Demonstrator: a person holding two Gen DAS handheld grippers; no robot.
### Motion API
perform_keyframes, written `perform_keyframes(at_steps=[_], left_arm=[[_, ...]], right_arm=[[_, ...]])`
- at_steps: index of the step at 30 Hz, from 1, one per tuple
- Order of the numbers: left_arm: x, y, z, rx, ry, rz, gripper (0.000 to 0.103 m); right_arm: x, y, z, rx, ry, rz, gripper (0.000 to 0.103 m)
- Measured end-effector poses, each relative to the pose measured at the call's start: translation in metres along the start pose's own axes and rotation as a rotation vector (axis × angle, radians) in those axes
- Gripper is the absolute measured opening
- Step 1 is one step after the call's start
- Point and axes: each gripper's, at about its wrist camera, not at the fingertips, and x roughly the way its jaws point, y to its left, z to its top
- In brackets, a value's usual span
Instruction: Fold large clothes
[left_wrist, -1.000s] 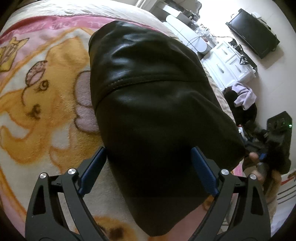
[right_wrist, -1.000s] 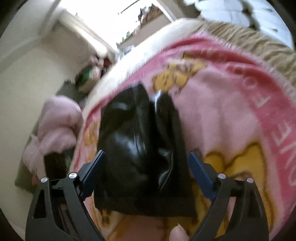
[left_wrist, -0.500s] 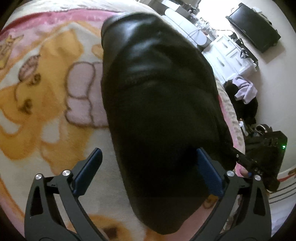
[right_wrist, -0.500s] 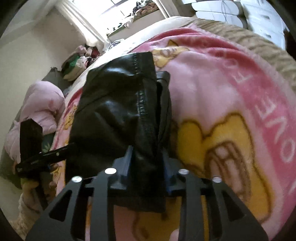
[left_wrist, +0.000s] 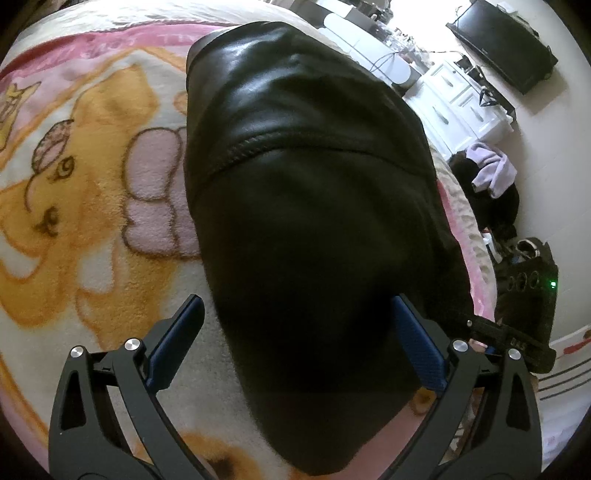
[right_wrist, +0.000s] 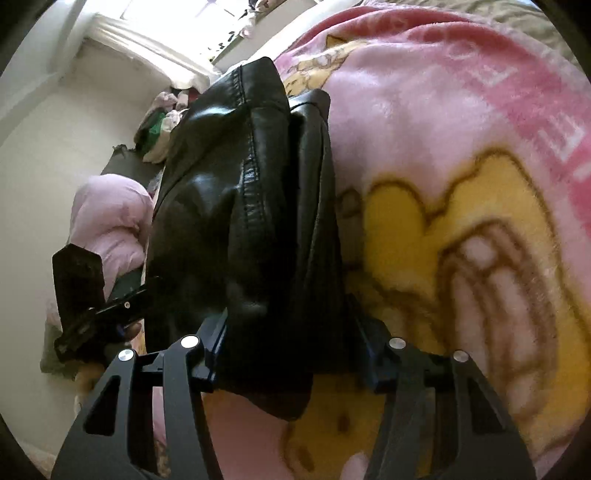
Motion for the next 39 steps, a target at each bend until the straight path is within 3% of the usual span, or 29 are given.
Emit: perform_keyframes(at_steps=[9,11,13,16,19,22,27,30,31,35,37,38,39], left_arm=[[-0.022,0.025,0.006,0.014,-0.036,0.085,0.094],[-0.023,0.031,0.004,0.006,-0.026,0.089,0.094],[-0.024,0.03,0.001,0.018,-0.022,0.091,0.094],[-0.03,0.022,-0.001,0.041,-0.044,0.093,0.094],[-0.041,0.015,0.0,0.075,-0.084,0.114,0.093],[-0.048,0.008,0.002,0.103,-0.117,0.14,0.093],[-0.049,0.002,0.003,0.134,-0.131,0.173,0.094],[-0.05,0.0,0.002,0.142,-0.138,0.178,0.093],[-0.051,0.0,0.002,0.146,-0.145,0.18,0.094],[-0.056,-0.005,0.003,0.169,-0.165,0.186,0.093],[-0.058,-0.007,0.003,0.181,-0.176,0.181,0.093],[-0.059,-0.008,0.004,0.184,-0.178,0.177,0.093],[-0.059,-0.01,0.004,0.189,-0.183,0.169,0.093]], right_arm=[[0.023,0.062,-0.042,-0.049,0.009,0.007,0.052],[0.029,0.07,-0.048,-0.068,-0.019,-0.037,0.052],[0.03,0.072,-0.049,-0.076,-0.041,-0.068,0.057],[0.02,0.067,-0.049,-0.027,-0.04,-0.074,0.082],[-0.008,0.069,-0.044,-0.059,-0.105,-0.106,0.092],[-0.04,0.076,-0.018,-0.072,-0.254,-0.154,0.096],[-0.034,0.093,0.038,-0.084,-0.289,-0.166,0.096],[-0.016,0.1,0.066,-0.115,-0.288,-0.238,0.095],[-0.01,0.101,0.075,-0.121,-0.286,-0.264,0.094],[0.028,0.091,0.1,-0.102,-0.208,-0.323,0.074],[0.038,0.091,0.103,-0.091,-0.18,-0.32,0.052],[0.042,0.093,0.104,-0.099,-0.168,-0.309,0.031],[0.043,0.097,0.103,-0.114,-0.165,-0.304,0.022]])
